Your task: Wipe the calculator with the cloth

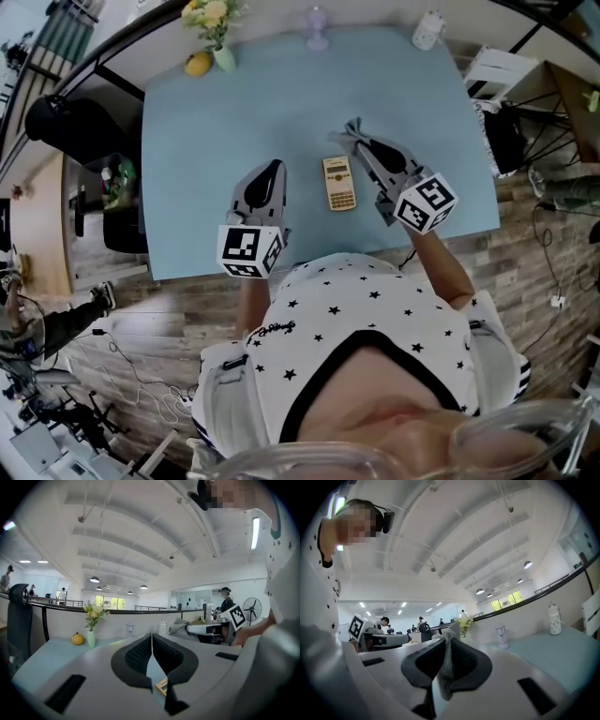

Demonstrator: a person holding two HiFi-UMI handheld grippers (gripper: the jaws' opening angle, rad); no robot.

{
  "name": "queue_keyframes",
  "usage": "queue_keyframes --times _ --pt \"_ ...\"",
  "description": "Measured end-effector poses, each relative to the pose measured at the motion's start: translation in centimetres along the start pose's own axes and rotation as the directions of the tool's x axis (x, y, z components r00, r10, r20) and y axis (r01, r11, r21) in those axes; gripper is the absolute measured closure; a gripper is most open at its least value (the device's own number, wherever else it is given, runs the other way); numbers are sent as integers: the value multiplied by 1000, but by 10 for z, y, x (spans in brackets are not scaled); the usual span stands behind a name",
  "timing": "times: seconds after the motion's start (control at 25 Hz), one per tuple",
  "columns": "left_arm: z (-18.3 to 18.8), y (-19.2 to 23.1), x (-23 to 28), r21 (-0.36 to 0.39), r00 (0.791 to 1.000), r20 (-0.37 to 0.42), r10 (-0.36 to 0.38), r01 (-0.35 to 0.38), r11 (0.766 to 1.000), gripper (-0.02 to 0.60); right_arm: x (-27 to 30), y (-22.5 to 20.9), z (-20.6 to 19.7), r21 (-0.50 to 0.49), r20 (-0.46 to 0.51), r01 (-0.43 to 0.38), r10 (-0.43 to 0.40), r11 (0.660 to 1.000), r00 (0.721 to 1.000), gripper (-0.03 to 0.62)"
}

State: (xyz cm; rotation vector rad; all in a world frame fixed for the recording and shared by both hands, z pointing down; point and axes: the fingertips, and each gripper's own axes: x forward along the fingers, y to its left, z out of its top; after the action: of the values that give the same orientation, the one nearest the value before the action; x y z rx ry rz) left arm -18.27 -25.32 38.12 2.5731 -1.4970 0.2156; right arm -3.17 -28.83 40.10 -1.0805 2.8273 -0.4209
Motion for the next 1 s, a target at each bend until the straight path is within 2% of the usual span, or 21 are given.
queue_keyframes --times 0.48,0.68,1.0 --pt "6 4 1 6 1000 12 -1 1 1000 549 23 4 60 -151 40 -65 72 986 997 562" --pt "6 9 -3 3 1000 15 7 -7 1000 549 31 20 60 -165 31 -100 107 981 994 562" --pt "6 12 -2 -7 1000 13 14 -13 1000 549 31 16 49 -165 15 -68 71 984 997 565"
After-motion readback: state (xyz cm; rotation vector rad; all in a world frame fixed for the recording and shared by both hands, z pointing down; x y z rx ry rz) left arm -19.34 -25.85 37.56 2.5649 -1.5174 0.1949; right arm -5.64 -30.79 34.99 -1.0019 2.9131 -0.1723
